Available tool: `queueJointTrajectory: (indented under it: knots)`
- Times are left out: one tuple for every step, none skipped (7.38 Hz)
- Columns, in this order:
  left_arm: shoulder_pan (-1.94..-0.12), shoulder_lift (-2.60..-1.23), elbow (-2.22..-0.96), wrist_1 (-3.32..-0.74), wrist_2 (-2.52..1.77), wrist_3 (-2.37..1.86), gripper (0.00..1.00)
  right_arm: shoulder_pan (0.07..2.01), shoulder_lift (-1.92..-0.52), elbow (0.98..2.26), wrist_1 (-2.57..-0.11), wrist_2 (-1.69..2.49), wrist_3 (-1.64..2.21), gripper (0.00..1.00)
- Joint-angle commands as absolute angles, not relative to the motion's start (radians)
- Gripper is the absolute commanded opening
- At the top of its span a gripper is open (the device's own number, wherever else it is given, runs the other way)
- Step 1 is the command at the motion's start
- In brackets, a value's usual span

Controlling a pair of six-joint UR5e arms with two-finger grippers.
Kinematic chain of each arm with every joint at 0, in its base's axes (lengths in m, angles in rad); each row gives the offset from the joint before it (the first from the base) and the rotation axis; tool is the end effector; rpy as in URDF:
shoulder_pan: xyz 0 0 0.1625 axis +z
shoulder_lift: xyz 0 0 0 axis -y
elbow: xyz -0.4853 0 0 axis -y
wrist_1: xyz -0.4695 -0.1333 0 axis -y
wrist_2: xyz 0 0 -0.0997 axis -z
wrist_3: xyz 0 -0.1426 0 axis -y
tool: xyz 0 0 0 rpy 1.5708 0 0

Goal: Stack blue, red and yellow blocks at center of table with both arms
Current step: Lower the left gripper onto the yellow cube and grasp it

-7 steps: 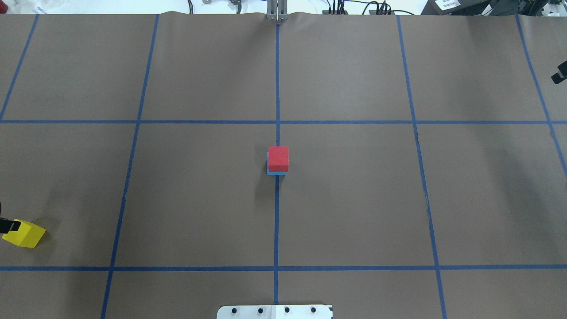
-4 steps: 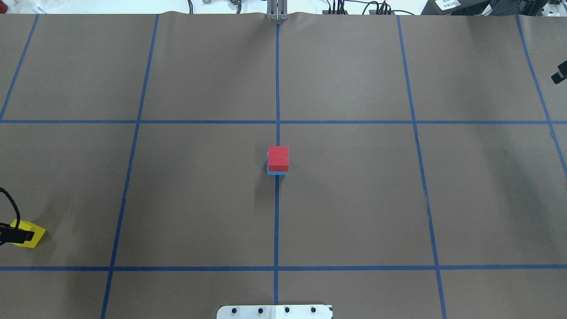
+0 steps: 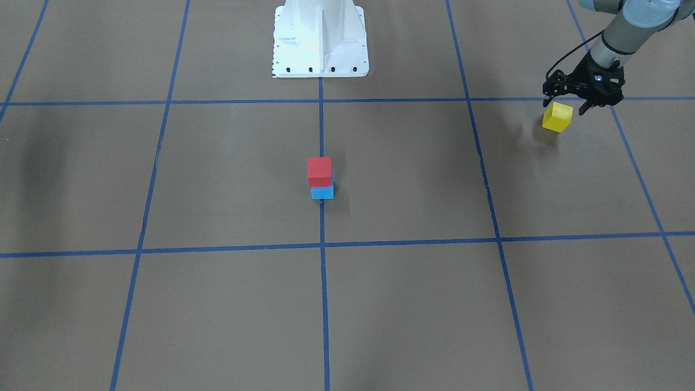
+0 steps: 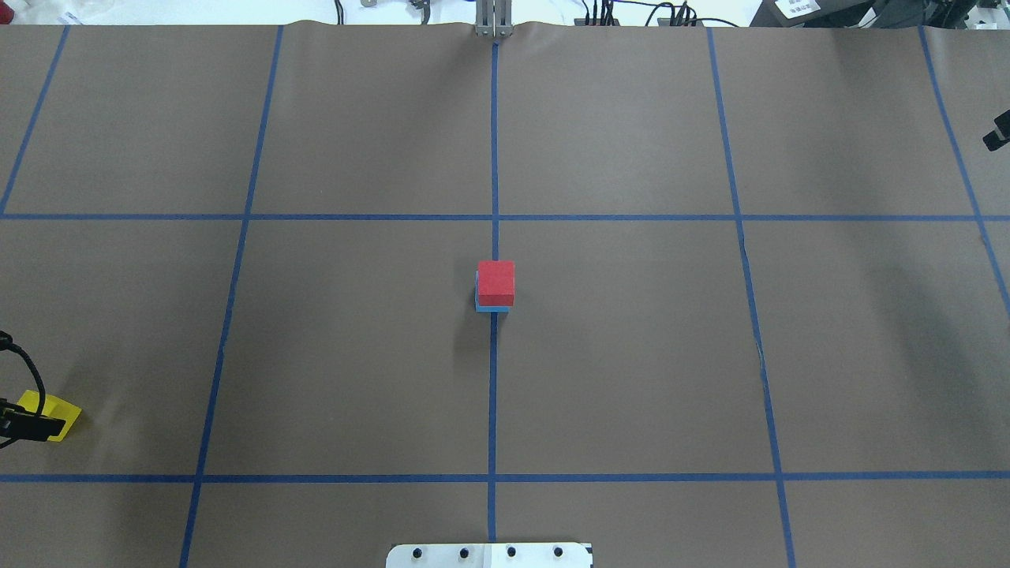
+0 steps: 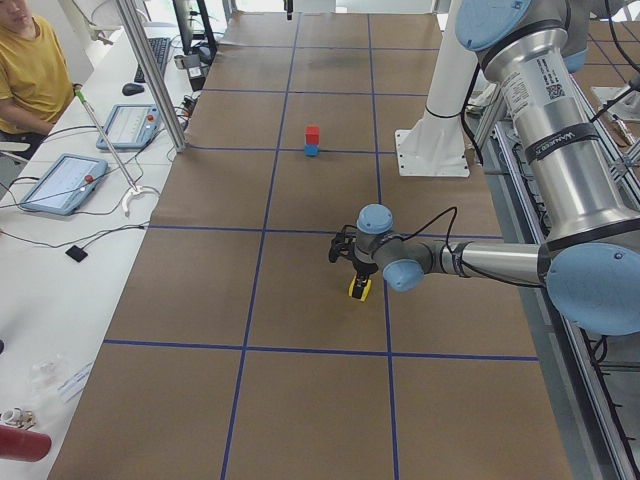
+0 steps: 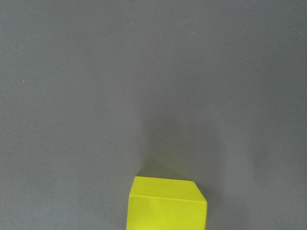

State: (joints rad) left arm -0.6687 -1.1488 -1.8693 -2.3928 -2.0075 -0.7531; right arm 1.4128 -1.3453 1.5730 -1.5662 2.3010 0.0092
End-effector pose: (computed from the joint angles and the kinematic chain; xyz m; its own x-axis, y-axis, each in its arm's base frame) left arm 0.2895 -0.3217 0.6979 0.6651 0.3170 -0.6761 -0.2001 0.9480 0.2477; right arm -0.0704 -0.6848 0.6100 0.7130 -0.2600 0.6512 0.1466 0.9635 0.2242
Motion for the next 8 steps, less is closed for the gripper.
queueJointTrajectory:
  knots:
    - [-0.658,-1.193,-1.818,-2.393,-2.008,-0.750,0.99,1.413,-1.345,1.572,-1.566,2.301,0.009,1.00]
    - [-0.647,-1.193,-1.812,-2.393,-2.008,-0.750,0.99,1.411,-1.347,1.572,-1.566,2.301,0.009,1.00]
    - [-0.644,-1.193,-1.810,-2.393,-2.013,-0.750,0.92,1.413,-1.347,1.572,-1.566,2.301,0.009,1.00]
    - [-0.644,-1.193,-1.810,-2.393,-2.014,-0.752,0.55,1.411,-1.347,1.574,-1.566,2.301,0.009,1.00]
    - [-0.644,-1.193,-1.810,-2.393,-2.014,-0.750,0.06,1.413,-1.347,1.575,-1.566,2.301,0.009,1.00]
    - [-0.644,-1.193,-1.818,-2.393,-2.016,-0.752,0.00,1.413,-1.345,1.575,-1.566,2.301,0.009,1.00]
    - [-0.647,-1.195,-1.844,-2.388,-2.023,-0.752,0.00,1.411,-1.345,1.577,-1.566,2.302,0.009,1.00]
    - [-0.659,-1.200,-1.877,-2.373,-2.107,-0.752,0.00,1.413,-1.345,1.578,-1.566,2.303,0.011,1.00]
